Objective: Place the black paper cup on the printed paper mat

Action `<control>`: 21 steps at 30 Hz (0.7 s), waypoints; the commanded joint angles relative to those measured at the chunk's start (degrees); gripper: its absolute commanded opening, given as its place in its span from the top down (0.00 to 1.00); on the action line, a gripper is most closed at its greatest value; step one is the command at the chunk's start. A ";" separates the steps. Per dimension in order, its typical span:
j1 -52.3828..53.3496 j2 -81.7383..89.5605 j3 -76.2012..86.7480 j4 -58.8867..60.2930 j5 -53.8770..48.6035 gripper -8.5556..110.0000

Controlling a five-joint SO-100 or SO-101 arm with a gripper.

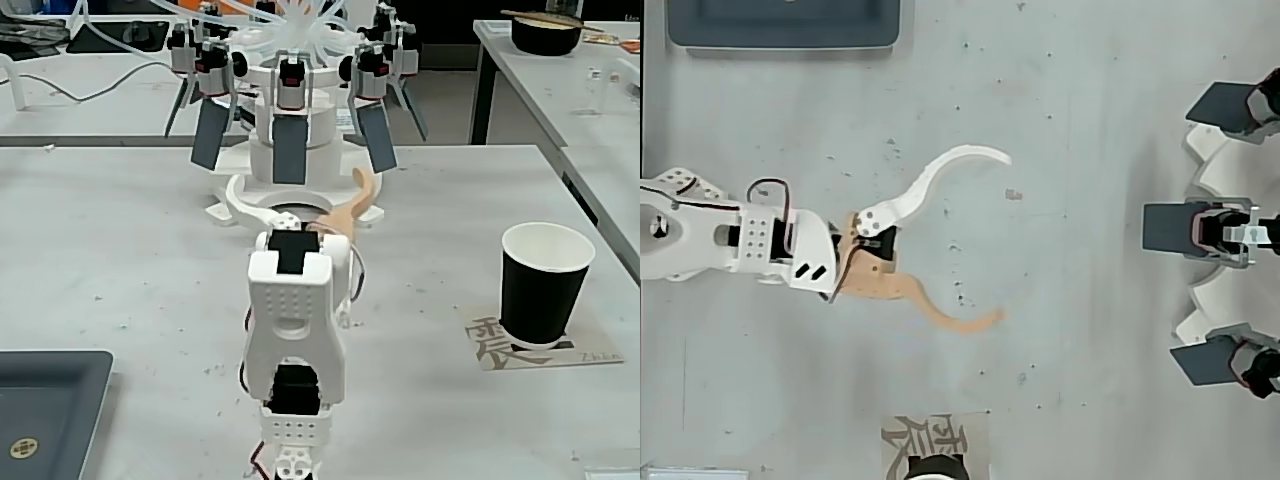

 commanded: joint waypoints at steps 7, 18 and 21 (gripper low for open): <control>-2.99 -10.28 -15.12 1.23 1.23 0.62; -3.16 -18.37 -27.95 7.21 2.20 0.68; -3.34 -20.39 -30.23 7.38 3.08 0.68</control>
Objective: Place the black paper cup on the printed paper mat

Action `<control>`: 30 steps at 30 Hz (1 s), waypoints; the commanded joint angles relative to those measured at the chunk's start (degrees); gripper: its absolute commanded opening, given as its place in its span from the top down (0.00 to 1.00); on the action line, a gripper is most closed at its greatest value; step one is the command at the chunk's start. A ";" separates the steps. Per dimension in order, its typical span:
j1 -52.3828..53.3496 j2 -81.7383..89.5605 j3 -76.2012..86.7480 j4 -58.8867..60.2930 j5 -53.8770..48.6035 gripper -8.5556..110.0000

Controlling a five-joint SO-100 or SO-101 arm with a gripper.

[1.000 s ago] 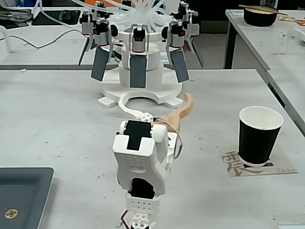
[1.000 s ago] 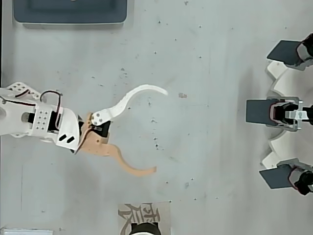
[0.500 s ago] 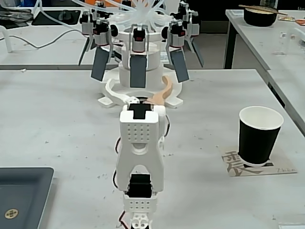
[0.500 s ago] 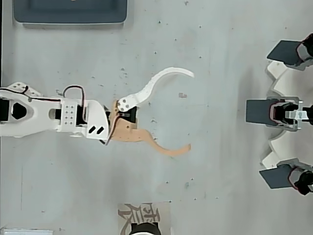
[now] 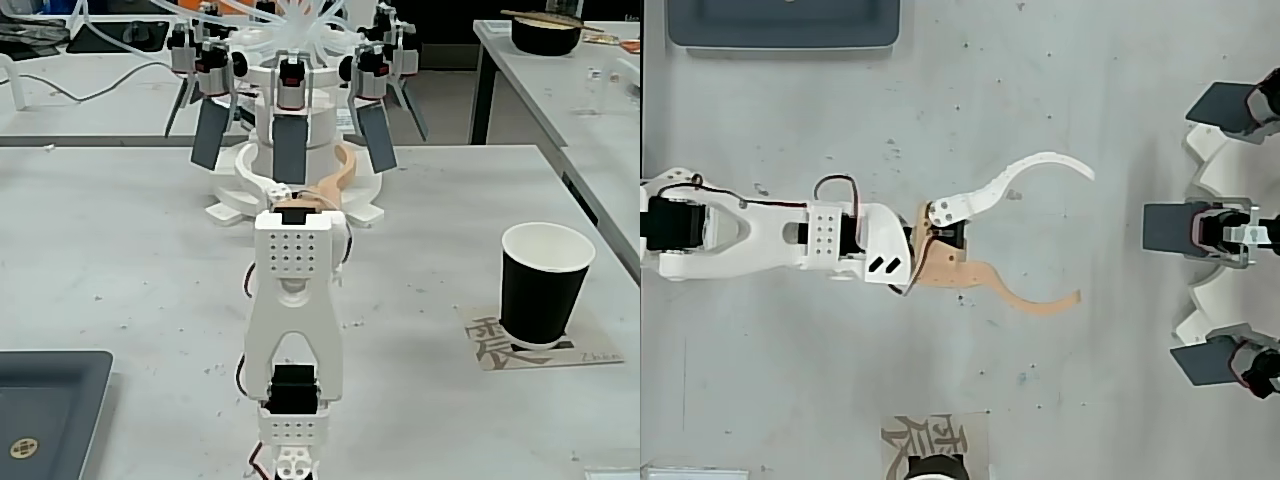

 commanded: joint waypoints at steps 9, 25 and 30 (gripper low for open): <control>-1.76 -4.75 -10.11 2.29 1.32 0.71; -2.72 -10.55 -14.41 2.20 0.62 0.77; -2.72 -11.25 -14.59 2.02 0.53 0.79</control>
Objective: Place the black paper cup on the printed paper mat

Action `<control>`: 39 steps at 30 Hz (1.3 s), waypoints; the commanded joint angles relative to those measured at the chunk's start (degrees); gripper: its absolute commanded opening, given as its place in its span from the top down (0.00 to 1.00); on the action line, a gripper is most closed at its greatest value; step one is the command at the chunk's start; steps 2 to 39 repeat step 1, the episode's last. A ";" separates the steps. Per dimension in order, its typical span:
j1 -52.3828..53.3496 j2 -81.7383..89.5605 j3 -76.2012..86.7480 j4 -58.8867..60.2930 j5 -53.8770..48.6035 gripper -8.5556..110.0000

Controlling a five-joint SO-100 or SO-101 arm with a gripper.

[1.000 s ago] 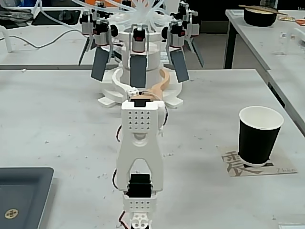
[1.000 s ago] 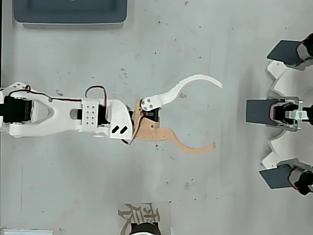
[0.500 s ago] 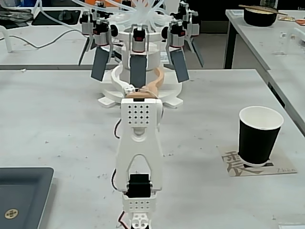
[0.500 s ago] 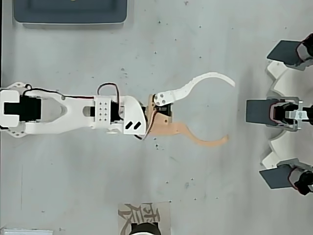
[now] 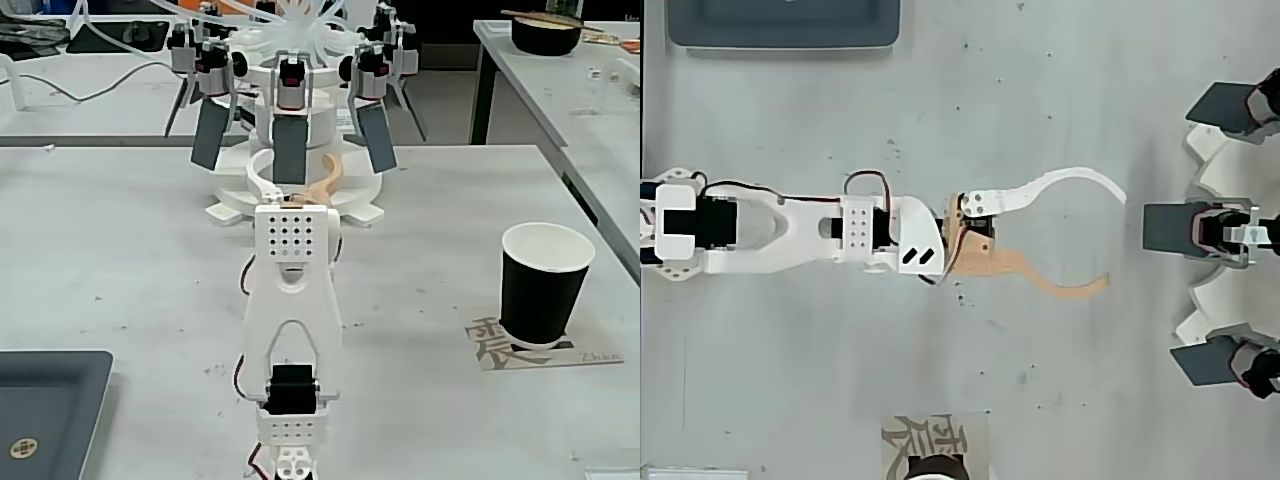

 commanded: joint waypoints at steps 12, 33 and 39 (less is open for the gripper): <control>-0.53 0.44 -2.81 -0.09 -0.35 0.79; -0.53 0.44 -2.81 -0.09 -0.35 0.79; -0.53 0.44 -2.81 -0.09 -0.35 0.79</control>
